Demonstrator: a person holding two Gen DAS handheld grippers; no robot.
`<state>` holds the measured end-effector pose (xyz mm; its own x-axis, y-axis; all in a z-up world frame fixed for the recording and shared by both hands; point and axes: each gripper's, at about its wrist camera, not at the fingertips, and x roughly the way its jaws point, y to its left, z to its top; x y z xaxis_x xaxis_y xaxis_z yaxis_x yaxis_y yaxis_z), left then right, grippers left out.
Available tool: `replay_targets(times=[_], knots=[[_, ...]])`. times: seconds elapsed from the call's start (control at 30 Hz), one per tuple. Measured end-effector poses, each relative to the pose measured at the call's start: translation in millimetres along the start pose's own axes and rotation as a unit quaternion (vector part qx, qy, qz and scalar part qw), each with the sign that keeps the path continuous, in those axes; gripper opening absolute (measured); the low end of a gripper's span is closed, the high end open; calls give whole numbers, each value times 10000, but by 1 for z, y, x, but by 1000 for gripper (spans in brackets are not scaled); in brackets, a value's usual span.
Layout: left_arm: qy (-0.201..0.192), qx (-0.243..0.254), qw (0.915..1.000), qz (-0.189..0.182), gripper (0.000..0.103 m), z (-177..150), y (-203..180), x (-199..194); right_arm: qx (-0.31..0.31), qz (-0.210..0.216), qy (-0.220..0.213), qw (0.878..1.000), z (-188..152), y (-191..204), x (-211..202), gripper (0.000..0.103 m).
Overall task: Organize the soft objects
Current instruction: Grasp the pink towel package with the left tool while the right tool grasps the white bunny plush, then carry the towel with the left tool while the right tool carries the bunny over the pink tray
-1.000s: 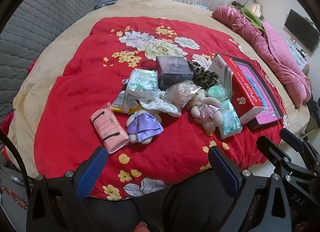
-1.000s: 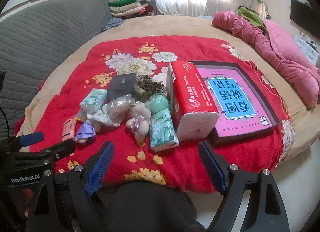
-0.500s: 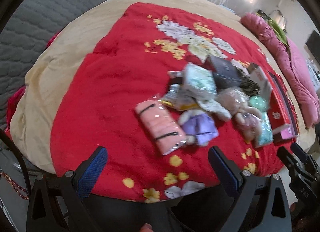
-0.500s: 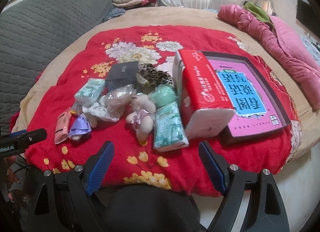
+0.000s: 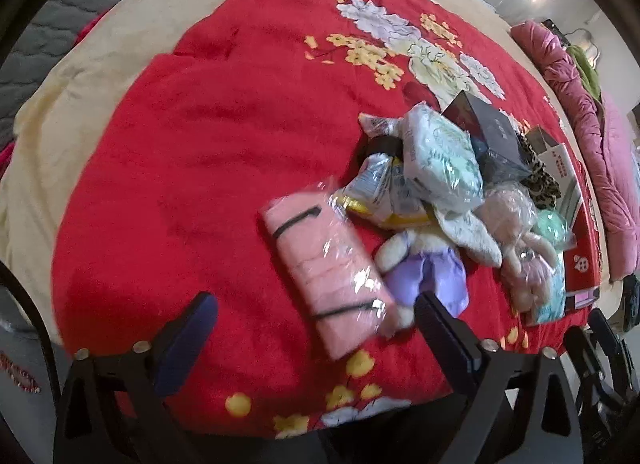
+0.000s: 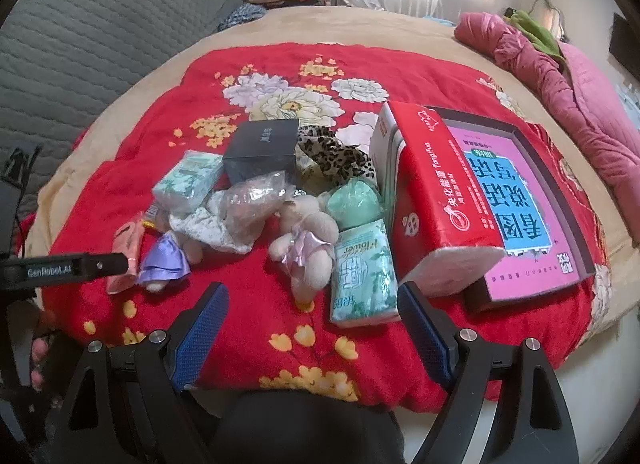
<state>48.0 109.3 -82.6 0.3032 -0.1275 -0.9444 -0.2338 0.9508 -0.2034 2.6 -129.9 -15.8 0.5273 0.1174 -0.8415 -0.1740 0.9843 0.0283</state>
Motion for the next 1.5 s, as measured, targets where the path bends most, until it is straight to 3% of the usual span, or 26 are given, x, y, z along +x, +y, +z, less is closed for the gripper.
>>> replay_targets(times=[0.27,0.47,0.57,0.73,0.8,0.9,1.07,1.23,1.33,1.5], knots=[[397,-273,9988,-30,79,9,8,23,-578,-451,205,9971,9,18,29,87],[517,-414,9978,-63,60,18,9,27,-1371,-1061,373,9842,8,40,60,86],[553,-438,9975,-81,50,21,6,29,-1703,-1245,415,9766,5,48,72,77],[611,-419,9973,13,40,25,4,37,-2022,-1459,512,9671,5,52,93,51],[599,-363,9975,41,38,25,3,36,-2028,-1391,508,9680,9,49,98,41],[604,-301,9977,48,37,24,3,34,-1893,-1186,556,9731,15,42,98,34],[606,-391,9973,-150,37,22,10,28,-1458,-591,484,9864,20,31,74,33],[471,-307,9983,-179,37,19,10,10,-597,436,473,9961,26,12,51,32],[373,-251,9987,-234,37,19,5,-3,-279,712,474,9959,29,4,45,31],[198,-13,9992,-357,37,22,-11,-25,-185,759,348,9963,32,3,31,29]])
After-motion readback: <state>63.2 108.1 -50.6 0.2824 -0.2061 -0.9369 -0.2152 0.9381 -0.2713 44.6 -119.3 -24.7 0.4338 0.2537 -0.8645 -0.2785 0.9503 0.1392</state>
